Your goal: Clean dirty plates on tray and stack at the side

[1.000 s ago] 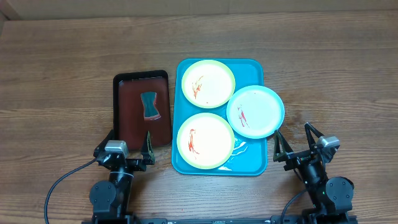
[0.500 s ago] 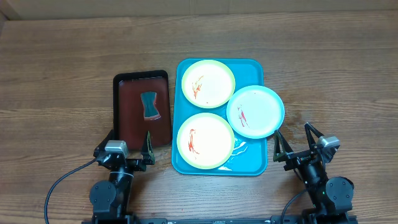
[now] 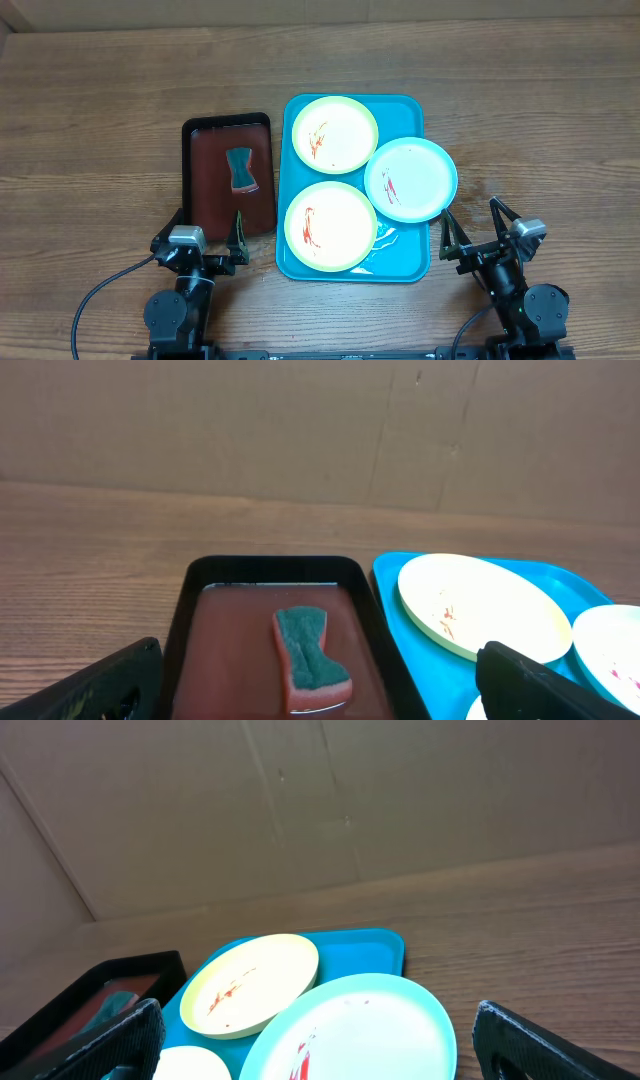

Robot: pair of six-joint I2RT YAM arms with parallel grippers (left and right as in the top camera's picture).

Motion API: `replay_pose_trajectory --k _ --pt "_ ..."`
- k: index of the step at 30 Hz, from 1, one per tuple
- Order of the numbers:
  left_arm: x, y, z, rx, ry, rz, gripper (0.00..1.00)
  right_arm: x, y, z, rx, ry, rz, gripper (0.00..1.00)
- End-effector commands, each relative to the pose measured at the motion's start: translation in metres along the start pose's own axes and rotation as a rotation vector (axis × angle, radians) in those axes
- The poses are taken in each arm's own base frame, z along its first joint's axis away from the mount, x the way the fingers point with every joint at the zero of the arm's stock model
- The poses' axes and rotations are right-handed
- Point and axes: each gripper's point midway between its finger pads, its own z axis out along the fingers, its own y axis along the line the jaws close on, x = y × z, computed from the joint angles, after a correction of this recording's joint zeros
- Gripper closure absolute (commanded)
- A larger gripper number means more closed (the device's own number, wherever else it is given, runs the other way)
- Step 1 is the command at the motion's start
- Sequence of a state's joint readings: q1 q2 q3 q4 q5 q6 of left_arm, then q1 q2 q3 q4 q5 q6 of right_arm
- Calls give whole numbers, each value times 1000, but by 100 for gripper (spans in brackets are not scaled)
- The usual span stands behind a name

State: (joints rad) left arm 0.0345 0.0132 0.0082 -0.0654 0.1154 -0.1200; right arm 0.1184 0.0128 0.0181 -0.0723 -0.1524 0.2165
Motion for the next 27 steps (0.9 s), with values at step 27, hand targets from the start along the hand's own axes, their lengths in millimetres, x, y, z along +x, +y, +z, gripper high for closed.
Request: replay_pose_trajectory --k 27 --pt "-138 -21 10 -23 388 -90 0 -94 46 3 17 513 31 0"
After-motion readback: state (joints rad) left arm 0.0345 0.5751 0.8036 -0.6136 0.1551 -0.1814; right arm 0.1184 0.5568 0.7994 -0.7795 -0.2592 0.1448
